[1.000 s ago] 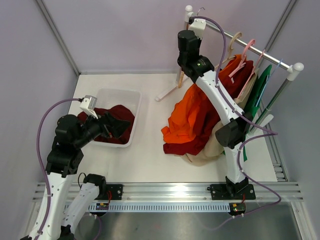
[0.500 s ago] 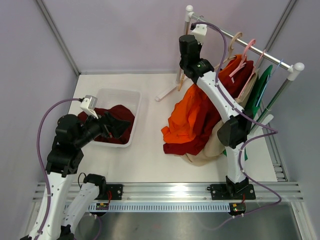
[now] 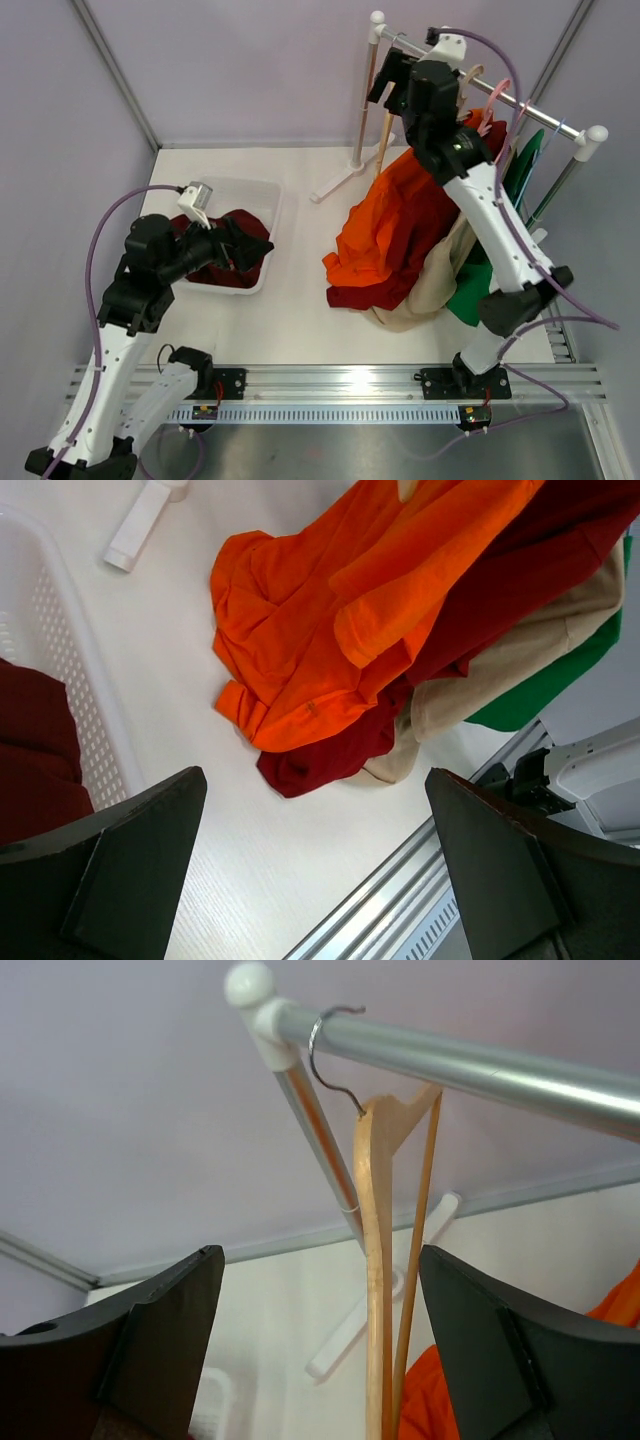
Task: Remove the t-shirt from the hanger
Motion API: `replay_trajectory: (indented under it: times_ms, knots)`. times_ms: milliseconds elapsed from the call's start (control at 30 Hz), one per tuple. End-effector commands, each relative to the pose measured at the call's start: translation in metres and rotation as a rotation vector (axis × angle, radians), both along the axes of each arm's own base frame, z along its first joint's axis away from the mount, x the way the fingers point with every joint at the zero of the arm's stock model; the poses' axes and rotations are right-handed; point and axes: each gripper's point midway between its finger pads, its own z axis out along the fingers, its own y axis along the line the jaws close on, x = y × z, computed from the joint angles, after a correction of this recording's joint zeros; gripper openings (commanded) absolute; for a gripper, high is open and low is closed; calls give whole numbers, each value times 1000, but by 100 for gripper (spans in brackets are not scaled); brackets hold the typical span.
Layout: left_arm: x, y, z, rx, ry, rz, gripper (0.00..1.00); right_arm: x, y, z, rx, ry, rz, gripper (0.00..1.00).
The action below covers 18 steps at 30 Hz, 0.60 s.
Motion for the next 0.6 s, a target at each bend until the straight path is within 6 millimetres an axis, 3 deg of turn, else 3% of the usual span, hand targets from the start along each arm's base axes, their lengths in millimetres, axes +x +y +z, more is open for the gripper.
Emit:
replay_trajectory:
  times_ms: [0, 33, 67, 133, 167, 200, 233, 267, 367, 400, 433, 567]
  knots:
    - [-2, -13, 28, -31, -90, -48, 99, -54, 4, 34, 44, -47, 107, 89]
    - [-2, -17, 28, -34, -95, -56, 99, -63, 6, 32, 40, -40, 113, 89]
    - [-8, -27, 28, -32, -96, -96, 99, -76, -5, 25, 38, -29, 90, 87]
    - [-9, -35, 25, -20, -103, -100, 99, -89, -14, 15, 50, -12, 76, 70]
    - [-19, -48, 24, -19, -103, -150, 99, -102, -30, 21, 72, -27, 38, 61]
    - [-17, -52, 21, -7, -101, -142, 99, -105, -35, -2, 44, 23, 14, 28]
    - [-19, -56, 20, 4, -108, -150, 99, -108, -41, -8, 37, 37, -5, 18]
    - [-29, -66, 18, 13, -112, -190, 99, -112, -52, -12, 25, 50, -51, 15]
    - [-34, -75, 12, 57, -136, -185, 99, -115, -67, -30, -19, 119, -125, 18]
    - [-34, -75, 11, 67, -143, -173, 99, -115, -72, -35, -27, 144, -140, 23]
    - [-35, -76, 11, 75, -156, -177, 99, -114, -75, -37, -27, 151, -152, 34]
    - [-42, -74, 4, 89, -175, -172, 99, -99, -79, -35, -32, 175, -211, 52]
